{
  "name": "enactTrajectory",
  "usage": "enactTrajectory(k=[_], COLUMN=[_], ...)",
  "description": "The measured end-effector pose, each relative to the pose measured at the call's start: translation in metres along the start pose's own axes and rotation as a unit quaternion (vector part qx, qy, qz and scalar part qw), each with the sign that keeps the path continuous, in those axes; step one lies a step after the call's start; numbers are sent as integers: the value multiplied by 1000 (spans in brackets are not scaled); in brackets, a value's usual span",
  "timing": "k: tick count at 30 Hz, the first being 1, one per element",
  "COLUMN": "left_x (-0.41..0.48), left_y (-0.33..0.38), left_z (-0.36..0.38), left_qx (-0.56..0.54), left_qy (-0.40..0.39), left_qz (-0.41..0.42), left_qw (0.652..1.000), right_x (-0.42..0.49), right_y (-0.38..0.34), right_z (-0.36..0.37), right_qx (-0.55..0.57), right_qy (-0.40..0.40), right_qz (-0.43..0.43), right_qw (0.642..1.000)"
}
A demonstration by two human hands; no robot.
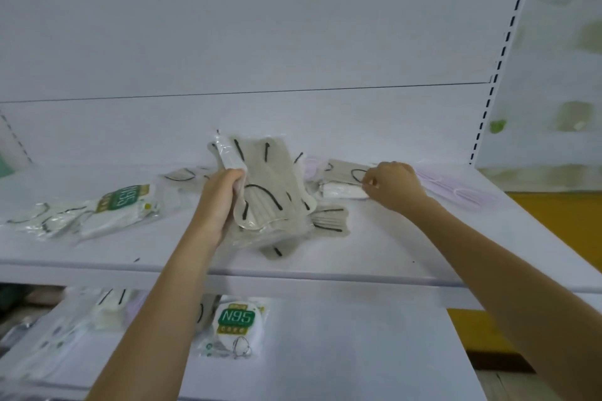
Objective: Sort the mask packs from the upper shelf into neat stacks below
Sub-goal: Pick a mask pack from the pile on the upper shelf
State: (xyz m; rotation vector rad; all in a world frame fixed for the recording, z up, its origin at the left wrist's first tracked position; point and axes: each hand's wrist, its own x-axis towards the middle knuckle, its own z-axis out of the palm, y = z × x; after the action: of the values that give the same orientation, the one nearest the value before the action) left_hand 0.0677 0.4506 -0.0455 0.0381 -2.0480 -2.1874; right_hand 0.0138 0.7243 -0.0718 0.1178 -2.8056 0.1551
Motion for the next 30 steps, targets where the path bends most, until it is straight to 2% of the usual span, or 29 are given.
enactTrajectory(k=[2,4,5,7,9,11,12,15,16,18,21,23,25,26,28,30], left_x=[6,10,13,20,22,27,28,24,22,19,22,24,29,30,27,24], left_y=[-2,-3,-5,-9,-11,-14,-16,-17,-17,-18,-19,-23,-27,-29,-29,-30], left_z=[0,1,1,1,3,4,3,-1,-3,-15,-36,-50,-57,-59,-61,-64], left_qx=[-23,-43,-48,-53,-57,-58,-65,-102,-116,-123,-110,-93,-71,-59,-20,38], left_qy=[-27,-45,-51,-56,-73,-88,-96,-139,-141,-132,-158,-140,-147,-141,-124,-125], left_qz=[-1,4,5,-10,-12,-6,-9,2,-4,-11,-54,-67,-53,-39,-4,35], left_qw=[999,998,998,997,996,994,993,985,983,984,980,984,985,987,992,991], right_x=[-6,-12,-14,-20,-25,-29,-32,-45,-48,-55,-62,-66,-67,-66,-63,-61], right_y=[5,12,14,5,-25,-72,-97,-157,-169,-183,-191,-193,-192,-191,-191,-192], right_z=[-21,-53,-71,-100,-110,-96,-82,-30,-15,1,1,2,5,5,4,6], right_qx=[134,239,262,285,305,314,309,251,234,225,283,327,357,361,385,422], right_qy=[47,132,191,301,340,303,259,65,23,-6,-38,-46,49,71,23,-26], right_qz=[116,215,236,234,163,61,1,-133,-152,-163,-208,-176,-81,-20,69,107], right_qw=[983,938,916,880,874,897,915,957,960,961,936,927,929,930,920,900])
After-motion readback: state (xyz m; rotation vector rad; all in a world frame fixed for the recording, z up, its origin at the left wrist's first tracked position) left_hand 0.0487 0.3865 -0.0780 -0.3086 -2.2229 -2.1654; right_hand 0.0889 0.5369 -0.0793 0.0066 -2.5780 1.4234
